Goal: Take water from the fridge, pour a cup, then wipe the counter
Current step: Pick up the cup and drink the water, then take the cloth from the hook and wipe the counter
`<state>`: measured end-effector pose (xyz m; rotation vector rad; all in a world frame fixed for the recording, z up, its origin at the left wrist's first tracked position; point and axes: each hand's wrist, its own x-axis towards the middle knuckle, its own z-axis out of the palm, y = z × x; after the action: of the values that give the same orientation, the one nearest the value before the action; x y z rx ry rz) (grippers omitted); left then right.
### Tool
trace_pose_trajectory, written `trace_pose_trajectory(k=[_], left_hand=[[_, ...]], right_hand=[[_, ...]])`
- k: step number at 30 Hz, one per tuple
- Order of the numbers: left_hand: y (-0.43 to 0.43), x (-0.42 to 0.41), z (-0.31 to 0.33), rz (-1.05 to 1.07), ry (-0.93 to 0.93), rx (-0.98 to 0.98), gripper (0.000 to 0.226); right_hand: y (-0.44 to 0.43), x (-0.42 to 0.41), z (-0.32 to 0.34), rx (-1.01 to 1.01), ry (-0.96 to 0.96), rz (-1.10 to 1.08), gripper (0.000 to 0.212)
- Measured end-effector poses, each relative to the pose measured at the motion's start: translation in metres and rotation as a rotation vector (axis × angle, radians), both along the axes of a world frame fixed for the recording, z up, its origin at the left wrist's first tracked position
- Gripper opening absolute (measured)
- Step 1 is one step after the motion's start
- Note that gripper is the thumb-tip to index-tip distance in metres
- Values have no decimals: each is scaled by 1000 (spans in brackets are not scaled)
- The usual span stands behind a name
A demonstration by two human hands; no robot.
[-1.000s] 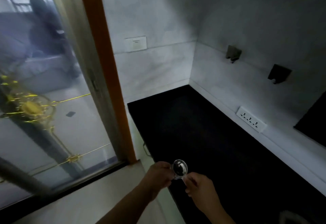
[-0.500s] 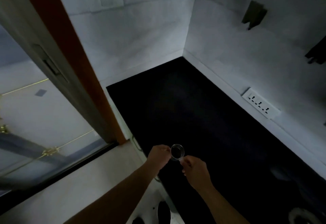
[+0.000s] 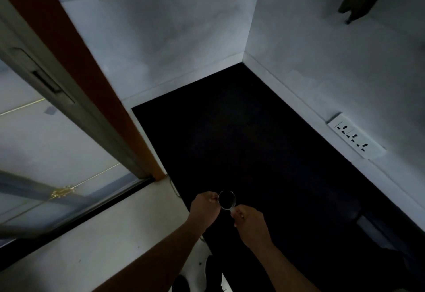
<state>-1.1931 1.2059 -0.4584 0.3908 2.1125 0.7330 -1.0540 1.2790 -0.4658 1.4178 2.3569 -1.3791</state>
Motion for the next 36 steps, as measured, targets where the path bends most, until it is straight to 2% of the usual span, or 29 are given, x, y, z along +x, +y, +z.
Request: trace_pose_trajectory(k=[4, 10, 14, 16, 18, 23, 29, 36], left_hand=[[0, 3, 6, -55, 66, -16, 17], [-5, 7, 28, -84, 64, -42, 10], [-19, 8, 49, -24, 72, -23, 27], [-25, 9, 63, -60, 119, 11, 28], [-32, 11, 80, -138, 201, 55, 20], [-48, 23, 119, -436, 451, 235, 13], [-63, 77, 161, -912, 763, 340, 34], [-97, 187, 186, -1267, 787, 401, 37]], right_hand=[[0, 0, 0, -5, -19, 11, 36], [-2, 0, 24, -18, -39, 60, 16], [-7, 7, 46, 76, -56, 48, 28], [-12, 14, 59, 132, -47, 83, 23], [-17, 22, 77, 209, -75, 122, 11], [-46, 43, 127, 434, -255, 128, 31], [-111, 93, 181, 562, -399, -78, 33], [-188, 200, 208, 537, -528, -340, 37]])
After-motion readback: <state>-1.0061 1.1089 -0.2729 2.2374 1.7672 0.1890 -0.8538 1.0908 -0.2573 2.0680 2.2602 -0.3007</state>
